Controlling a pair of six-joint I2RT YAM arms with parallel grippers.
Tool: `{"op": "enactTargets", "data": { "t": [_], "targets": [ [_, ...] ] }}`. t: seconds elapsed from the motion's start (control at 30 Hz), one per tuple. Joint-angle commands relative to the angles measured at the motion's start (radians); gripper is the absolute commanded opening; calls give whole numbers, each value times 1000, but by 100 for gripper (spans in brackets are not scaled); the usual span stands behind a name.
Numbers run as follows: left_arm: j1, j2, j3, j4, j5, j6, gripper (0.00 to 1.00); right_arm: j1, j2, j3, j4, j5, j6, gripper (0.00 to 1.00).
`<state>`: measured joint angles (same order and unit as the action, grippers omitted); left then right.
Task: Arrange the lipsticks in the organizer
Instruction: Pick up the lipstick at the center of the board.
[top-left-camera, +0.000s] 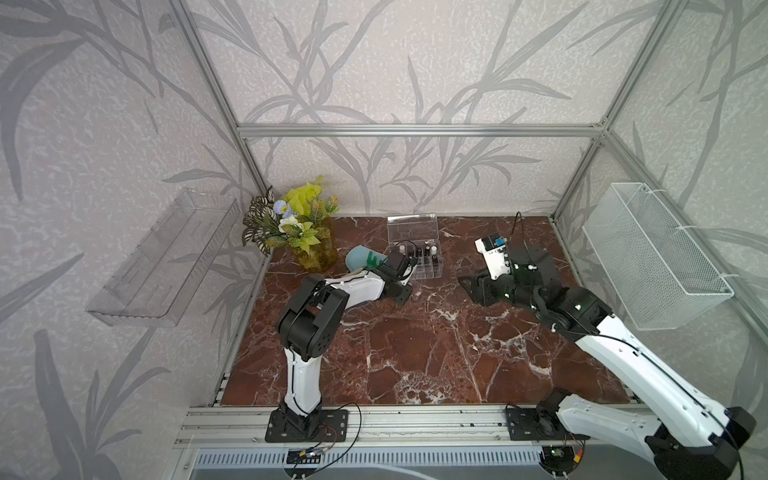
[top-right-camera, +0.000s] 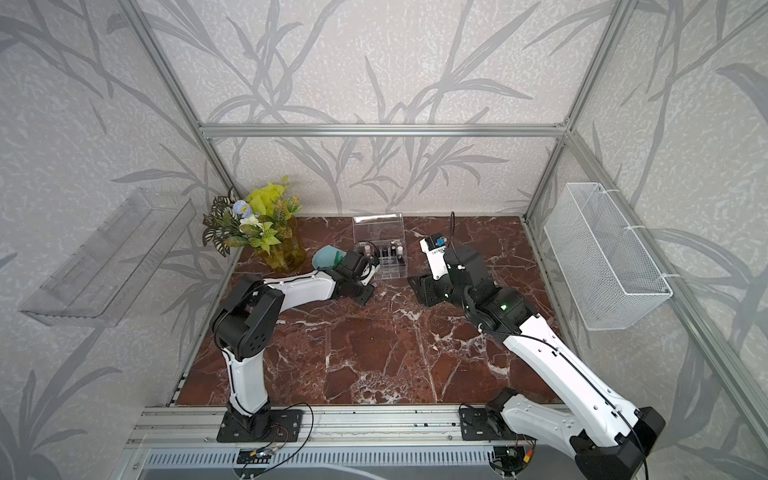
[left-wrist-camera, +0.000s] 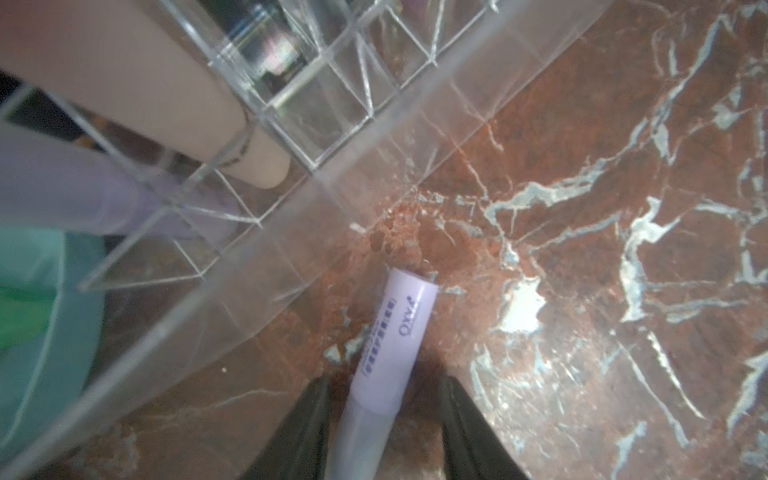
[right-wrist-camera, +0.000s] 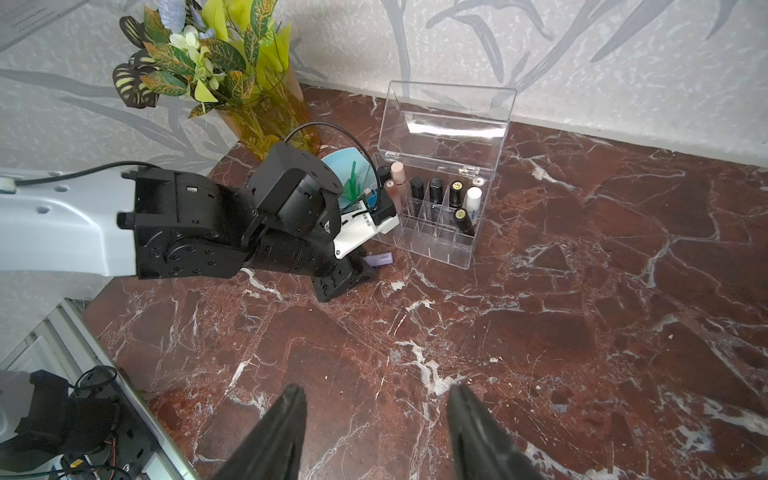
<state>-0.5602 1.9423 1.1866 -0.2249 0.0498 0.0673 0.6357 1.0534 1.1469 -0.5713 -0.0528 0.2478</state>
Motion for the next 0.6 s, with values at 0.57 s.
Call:
{"op": "enactTargets", "data": {
  "t": [0.57],
  "targets": [
    [-17, -1, 0, -144, 14, -15, 43, -8, -21, 2, -23, 6, -1, 58]
  ]
}}
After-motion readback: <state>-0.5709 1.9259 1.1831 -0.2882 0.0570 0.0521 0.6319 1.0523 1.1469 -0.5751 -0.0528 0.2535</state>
